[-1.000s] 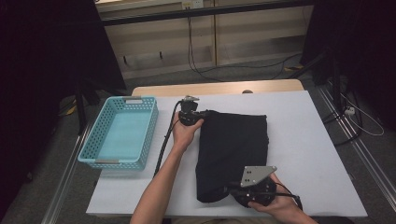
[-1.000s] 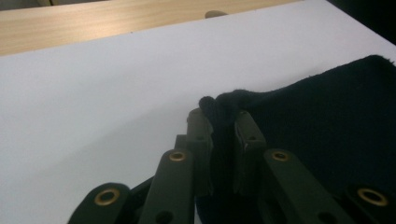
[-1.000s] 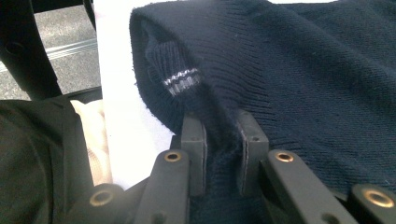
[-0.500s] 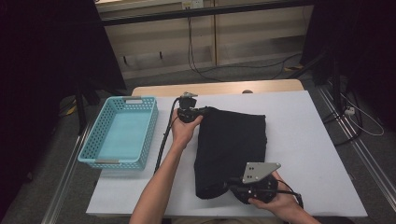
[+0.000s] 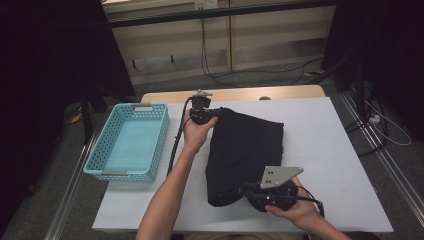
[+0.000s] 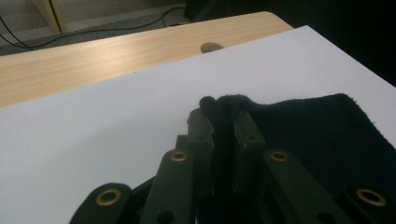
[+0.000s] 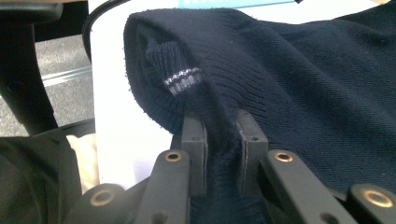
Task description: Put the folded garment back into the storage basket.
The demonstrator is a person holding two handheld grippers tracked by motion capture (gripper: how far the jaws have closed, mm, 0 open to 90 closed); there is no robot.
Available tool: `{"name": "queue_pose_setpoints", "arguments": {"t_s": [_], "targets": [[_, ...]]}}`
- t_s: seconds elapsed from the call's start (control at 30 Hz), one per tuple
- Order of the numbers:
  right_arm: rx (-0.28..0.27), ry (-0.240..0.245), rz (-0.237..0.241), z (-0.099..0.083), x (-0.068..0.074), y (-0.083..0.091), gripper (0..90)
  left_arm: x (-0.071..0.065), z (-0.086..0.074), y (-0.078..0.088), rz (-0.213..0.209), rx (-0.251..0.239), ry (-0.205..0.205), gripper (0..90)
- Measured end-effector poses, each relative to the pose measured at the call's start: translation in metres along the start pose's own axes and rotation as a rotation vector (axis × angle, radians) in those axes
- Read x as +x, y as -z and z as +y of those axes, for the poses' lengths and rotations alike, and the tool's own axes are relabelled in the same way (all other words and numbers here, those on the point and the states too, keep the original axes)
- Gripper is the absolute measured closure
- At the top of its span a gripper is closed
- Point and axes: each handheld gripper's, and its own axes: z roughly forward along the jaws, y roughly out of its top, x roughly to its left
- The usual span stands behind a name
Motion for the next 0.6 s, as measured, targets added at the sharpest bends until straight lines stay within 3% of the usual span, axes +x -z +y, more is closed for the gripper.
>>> {"name": "queue_pose_setpoints", "arguments": {"t_s": [0.6], "targets": [[-0.062, 0.041, -0.001, 0.026, -0.004, -0.001, 77.4, 0.015, 0.019, 0.025, 0.046, -0.040, 0.008, 81.1]]}}
